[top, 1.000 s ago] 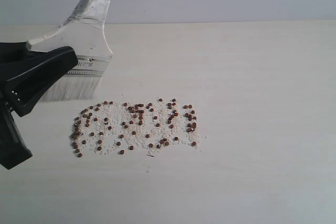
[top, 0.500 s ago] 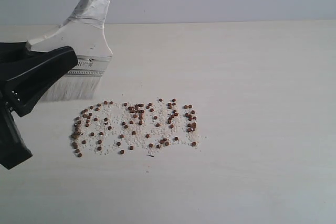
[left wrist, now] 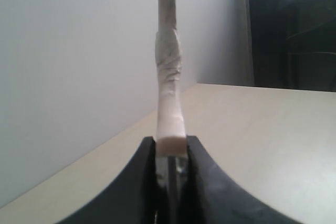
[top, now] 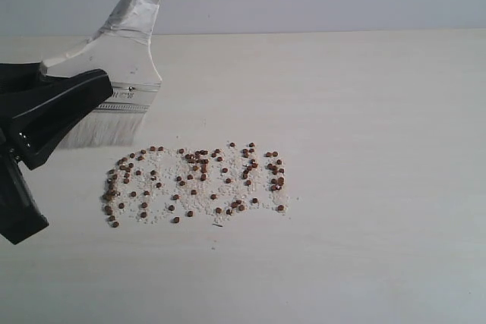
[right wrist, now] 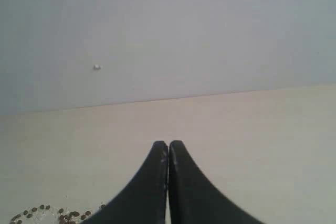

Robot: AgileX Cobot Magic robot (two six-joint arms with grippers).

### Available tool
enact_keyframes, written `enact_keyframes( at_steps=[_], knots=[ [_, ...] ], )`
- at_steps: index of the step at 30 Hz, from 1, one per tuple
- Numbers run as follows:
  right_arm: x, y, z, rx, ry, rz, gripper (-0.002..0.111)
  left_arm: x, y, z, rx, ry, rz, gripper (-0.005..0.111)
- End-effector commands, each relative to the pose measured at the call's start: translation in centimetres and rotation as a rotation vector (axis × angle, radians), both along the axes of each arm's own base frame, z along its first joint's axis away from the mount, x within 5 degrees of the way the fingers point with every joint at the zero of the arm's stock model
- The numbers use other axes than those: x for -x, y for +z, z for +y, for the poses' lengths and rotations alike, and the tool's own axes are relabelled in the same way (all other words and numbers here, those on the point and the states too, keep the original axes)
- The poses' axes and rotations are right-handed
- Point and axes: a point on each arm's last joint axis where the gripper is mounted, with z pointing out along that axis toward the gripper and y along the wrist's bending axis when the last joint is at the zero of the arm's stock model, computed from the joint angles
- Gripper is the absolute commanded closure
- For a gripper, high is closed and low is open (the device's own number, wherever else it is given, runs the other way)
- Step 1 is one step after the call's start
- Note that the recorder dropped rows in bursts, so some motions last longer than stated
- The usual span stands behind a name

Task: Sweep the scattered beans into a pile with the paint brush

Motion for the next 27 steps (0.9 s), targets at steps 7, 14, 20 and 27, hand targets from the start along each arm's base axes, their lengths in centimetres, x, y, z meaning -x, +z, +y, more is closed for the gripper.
enact_keyframes(
  at_steps=[7, 14, 20, 27],
  knots=[
    [0.04, -0.15, -0.04, 0.007, 0.001, -0.002, 0.108, 0.02, 0.17, 0.12, 0.015, 0.007, -0.001, 0.107],
    [0.04, -0.15, -0.04, 0.007, 0.001, -0.002, 0.108, 0.07, 0.13, 0.1, 0.008, 0.001, -0.005, 0.107],
    [0.04, -0.15, -0.04, 0.007, 0.001, -0.002, 0.108, 0.08, 0.12, 0.09, 0.006, 0.0, -0.006, 0.107],
    [0.04, -0.15, -0.04, 0.007, 0.001, -0.002, 0.108, 0.08, 0.12, 0.09, 0.009, 0.0, 0.0, 0.107]
  ],
)
